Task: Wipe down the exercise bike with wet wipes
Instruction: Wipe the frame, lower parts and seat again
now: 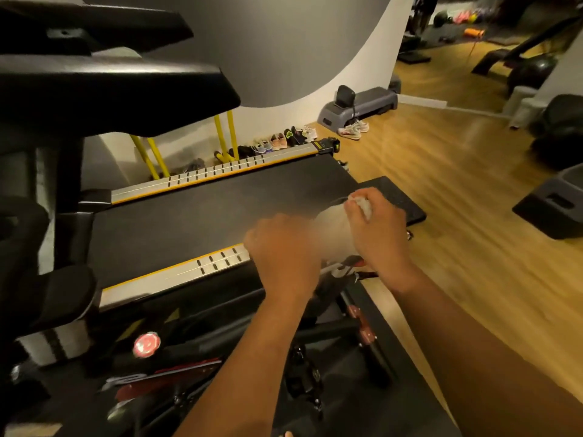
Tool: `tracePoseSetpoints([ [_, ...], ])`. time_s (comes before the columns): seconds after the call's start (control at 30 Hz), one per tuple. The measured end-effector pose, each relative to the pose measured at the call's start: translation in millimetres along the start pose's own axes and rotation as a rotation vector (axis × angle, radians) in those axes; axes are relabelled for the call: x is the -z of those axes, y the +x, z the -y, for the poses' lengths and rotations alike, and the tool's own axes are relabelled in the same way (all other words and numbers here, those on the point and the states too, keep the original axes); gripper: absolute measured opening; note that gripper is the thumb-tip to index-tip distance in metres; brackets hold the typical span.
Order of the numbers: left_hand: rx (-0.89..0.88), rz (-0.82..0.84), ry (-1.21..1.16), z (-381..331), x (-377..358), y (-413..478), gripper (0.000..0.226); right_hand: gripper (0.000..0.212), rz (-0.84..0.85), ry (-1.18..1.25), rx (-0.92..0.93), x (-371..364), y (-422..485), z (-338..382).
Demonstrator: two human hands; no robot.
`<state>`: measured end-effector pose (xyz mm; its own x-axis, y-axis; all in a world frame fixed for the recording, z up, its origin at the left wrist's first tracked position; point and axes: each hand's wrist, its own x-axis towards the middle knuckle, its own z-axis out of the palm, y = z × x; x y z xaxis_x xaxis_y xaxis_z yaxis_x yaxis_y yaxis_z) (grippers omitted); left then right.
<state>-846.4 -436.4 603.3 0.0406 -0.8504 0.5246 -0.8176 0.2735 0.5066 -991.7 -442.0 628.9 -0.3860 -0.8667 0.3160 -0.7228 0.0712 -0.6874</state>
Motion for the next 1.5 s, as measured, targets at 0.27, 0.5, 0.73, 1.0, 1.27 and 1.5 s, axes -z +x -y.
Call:
tracePoseSetpoints([
  [0.27,0.191,0.367,-0.079,38,-16,44,0.029,0.050,0.172,-0.437,0.276,-43,-21,-34],
  [0.5,0.337,0.144,-0.273,43,-5,61,0.008,0.049,0.338,-0.329,0.516,-100,-36,17],
  [0.73,0.138,0.430,0.085,34,-20,54,0.043,0.060,0.461,-0.521,0.375,-22,30,-81],
  [1.0,0.208,0.350,0.043,37,-24,55,0.055,0.070,0.428,-0.518,0.483,-43,-17,-43],
  [1.27,0.234,0.346,0.059,39,-28,56,0.058,0.018,0.352,-0.268,0.480,-2,45,-97],
  [1.5,0.048,0.409,0.225,25,-25,61,0.036,0.020,0.210,-0.125,0.323,10,87,-93],
])
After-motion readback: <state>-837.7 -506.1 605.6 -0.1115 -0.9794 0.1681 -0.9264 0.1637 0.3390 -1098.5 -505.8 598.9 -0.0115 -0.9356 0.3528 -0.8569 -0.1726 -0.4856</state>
